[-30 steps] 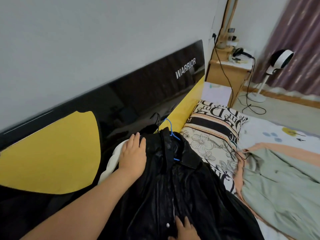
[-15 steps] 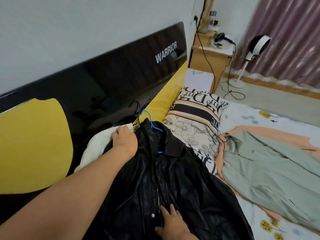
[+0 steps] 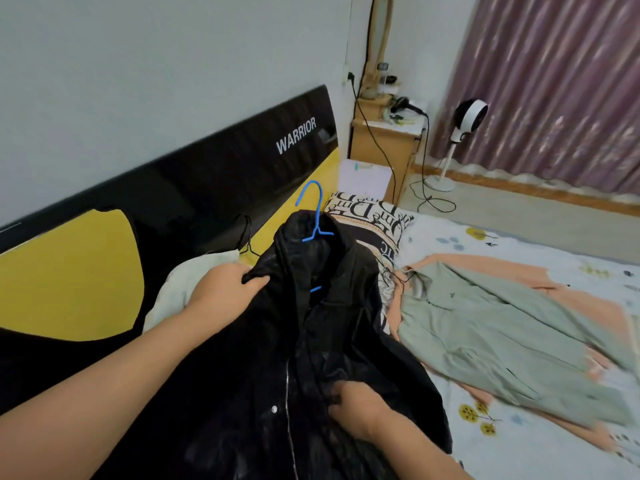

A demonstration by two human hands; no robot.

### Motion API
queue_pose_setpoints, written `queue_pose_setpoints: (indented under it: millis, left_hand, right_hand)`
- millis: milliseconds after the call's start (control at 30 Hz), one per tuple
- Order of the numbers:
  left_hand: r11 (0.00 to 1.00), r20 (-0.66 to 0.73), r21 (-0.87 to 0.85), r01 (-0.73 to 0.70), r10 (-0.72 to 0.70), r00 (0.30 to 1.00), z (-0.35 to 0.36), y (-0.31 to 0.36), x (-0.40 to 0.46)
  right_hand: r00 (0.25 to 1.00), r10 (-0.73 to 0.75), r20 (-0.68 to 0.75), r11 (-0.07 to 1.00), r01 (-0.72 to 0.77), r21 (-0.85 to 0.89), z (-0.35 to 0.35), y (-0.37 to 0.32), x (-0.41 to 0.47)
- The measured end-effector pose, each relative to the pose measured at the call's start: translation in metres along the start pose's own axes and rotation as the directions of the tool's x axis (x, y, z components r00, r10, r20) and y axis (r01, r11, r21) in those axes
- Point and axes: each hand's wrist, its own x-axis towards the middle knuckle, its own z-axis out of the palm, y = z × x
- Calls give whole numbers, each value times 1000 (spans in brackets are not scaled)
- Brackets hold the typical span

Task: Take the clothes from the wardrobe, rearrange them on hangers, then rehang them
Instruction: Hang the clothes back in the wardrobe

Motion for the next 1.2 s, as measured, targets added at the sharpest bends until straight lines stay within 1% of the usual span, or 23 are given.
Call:
queue_pose_setpoints:
  millis: [100,167,200,267,300,367,400,433,467,500,600,633,667,700,767,833,900,1000,1100,1133,1200]
  left_hand:
    - [998,-69,-34,-53,50,996,-27,26,-47]
    - [995,-145,-45,-93,85,986,-41,46,-83]
    - [994,-191,-30,-109,102,976,-48,58,-102]
    - [990,-263,4,-140,136,955,-58,79,-139]
    - [989,-281,11,-150,147,948,-62,90,-158]
    - [986,-310,-1,-164,156,938,-69,112,-196]
    - [985,-335,-16,-174,159,929,-72,124,-215]
    - [979,-358,-25,-201,179,916,-75,135,-234]
    - [973,-376,-17,-230,207,903,-77,146,-253]
    - [967,-388,-2,-256,235,891,-80,155,-272]
    - [959,-411,7,-282,260,874,-90,179,-324]
    - [957,-436,1,-289,260,861,-94,184,-340]
    - [958,-459,-2,-286,253,852,-98,188,-354]
    - [959,-484,4,-282,248,839,-102,193,-369]
    - [958,-514,5,-287,249,821,-112,200,-394]
    - [951,-515,-8,-308,260,817,-122,207,-418]
    - [952,-514,9,-307,268,815,-129,213,-440]
    - [962,-543,22,-271,239,805,-138,216,-472]
    - [977,-559,33,-212,194,806,-150,214,-509]
    - [982,-561,31,-188,172,809,-154,212,-524]
    - [989,-559,37,-140,137,818,-162,203,-557]
  right_hand:
    - [978,-62,-197,998,62,-4,-35,15,-43]
    - [930,-90,-355,995,99,7,-60,25,-73]
    - [894,-93,-438,993,116,26,-72,30,-89]
    - [790,-86,-606,985,158,66,-95,40,-123]
    - [719,-90,-689,980,189,69,-106,45,-140]
    - [548,-111,-829,960,276,54,-126,59,-174]
    - [467,-118,-876,947,318,42,-136,67,-192]
    - [408,-123,-905,938,345,28,-146,74,-208]
    - [375,-131,-918,936,353,11,-156,81,-224]
    - [367,-153,-917,937,349,-17,-165,87,-238]
    - [409,-288,-866,938,303,-168,-185,103,-273]
    - [416,-337,-844,927,304,-221,-190,106,-285]
    - [404,-388,-828,907,325,-267,-194,109,-298]
    - [368,-439,-819,876,378,-300,-197,112,-310]
    - [260,-496,-828,800,508,-320,-198,115,-335]
    - [152,-511,-846,746,567,-349,-196,117,-359]
    - [76,-504,-861,719,589,-369,-191,117,-383]
    - [43,-475,-879,705,616,-351,-180,113,-412]
    - [-18,-449,-893,651,677,-342,-169,106,-444]
    - [-25,-442,-896,636,697,-333,-164,104,-455]
    - [-9,-445,-895,614,725,-313,-151,97,-477]
